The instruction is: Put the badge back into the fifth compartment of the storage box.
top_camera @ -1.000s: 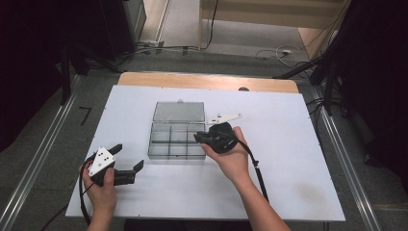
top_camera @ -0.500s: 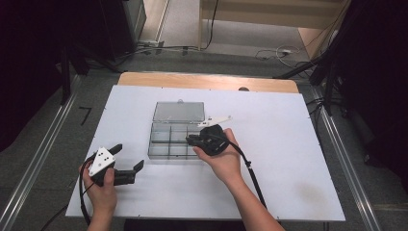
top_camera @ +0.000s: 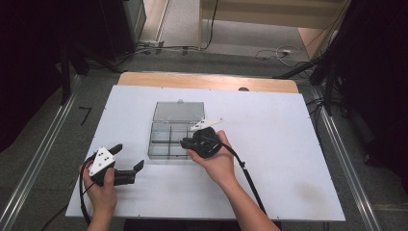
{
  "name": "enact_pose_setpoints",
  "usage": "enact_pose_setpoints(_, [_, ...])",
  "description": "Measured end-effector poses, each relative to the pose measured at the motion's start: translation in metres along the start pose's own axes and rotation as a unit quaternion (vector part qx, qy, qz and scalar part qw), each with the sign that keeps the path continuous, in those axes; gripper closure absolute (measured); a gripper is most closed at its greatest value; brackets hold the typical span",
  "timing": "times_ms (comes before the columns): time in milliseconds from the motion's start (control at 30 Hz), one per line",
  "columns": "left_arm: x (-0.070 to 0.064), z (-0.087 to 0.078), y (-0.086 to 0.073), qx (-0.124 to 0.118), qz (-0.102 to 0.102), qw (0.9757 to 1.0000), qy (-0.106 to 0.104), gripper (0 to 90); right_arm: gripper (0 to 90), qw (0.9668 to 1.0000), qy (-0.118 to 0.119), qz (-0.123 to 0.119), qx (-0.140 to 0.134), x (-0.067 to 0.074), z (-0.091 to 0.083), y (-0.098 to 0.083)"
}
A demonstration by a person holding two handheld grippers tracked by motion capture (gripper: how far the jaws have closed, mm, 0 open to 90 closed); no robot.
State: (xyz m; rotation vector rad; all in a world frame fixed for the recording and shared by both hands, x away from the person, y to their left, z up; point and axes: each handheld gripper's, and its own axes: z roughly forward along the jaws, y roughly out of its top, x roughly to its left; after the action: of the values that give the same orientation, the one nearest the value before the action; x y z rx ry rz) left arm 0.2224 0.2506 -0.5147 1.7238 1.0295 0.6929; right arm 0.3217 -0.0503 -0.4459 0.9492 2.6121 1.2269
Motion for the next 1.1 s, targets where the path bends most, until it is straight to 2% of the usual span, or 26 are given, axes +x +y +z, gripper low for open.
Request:
enact_pose_setpoints(500, [0.0, 0.0, 0.0, 0.0, -0.001, 1.0, 0.0, 2.8, 79.0, 0.9999, 0.001, 0.002, 0.014, 0.0, 0.02, -0.003])
enact_pose_setpoints(733, [0.0, 0.0, 0.0, -0.001, -0.002, 1.0, 0.0, 2.8, 78.2, 0.9995, 0.011, 0.004, 0.029, -0.002, 0.027, -0.005])
enact_pose_setpoints(767, [0.0, 0.0, 0.0, -0.001, -0.002, 1.0, 0.0, 2.8, 76.3, 0.9995, 0.013, 0.006, 0.028, -0.002, 0.028, -0.006])
enact_pose_setpoints(800, [0.0, 0.0, 0.0, 0.0, -0.002, 1.0, 0.0, 2.8, 69.1, 0.9992, 0.032, 0.014, 0.021, -0.003, 0.027, -0.006])
enact_pose_setpoints(867, [0.0, 0.0, 0.0, -0.001, -0.003, 1.0, 0.0, 2.8, 66.9, 0.999, 0.038, 0.015, 0.017, -0.004, 0.026, -0.006])
enact_pose_setpoints(900, [0.0, 0.0, 0.0, -0.001, -0.003, 1.0, 0.0, 2.8, 62.8, 0.9987, 0.047, 0.015, 0.01, -0.004, 0.024, -0.005])
enact_pose_setpoints(1067, [0.001, 0.0, 0.0, -0.002, -0.003, 1.0, -0.002, 2.8, 54.8, 0.9984, 0.056, 0.004, 0.004, -0.003, 0.02, -0.004])
enact_pose_setpoints(1100, [0.001, 0.0, 0.0, -0.003, -0.004, 1.0, -0.001, 2.8, 49.3, 0.9981, 0.061, -0.001, 0.002, -0.002, 0.018, -0.003])
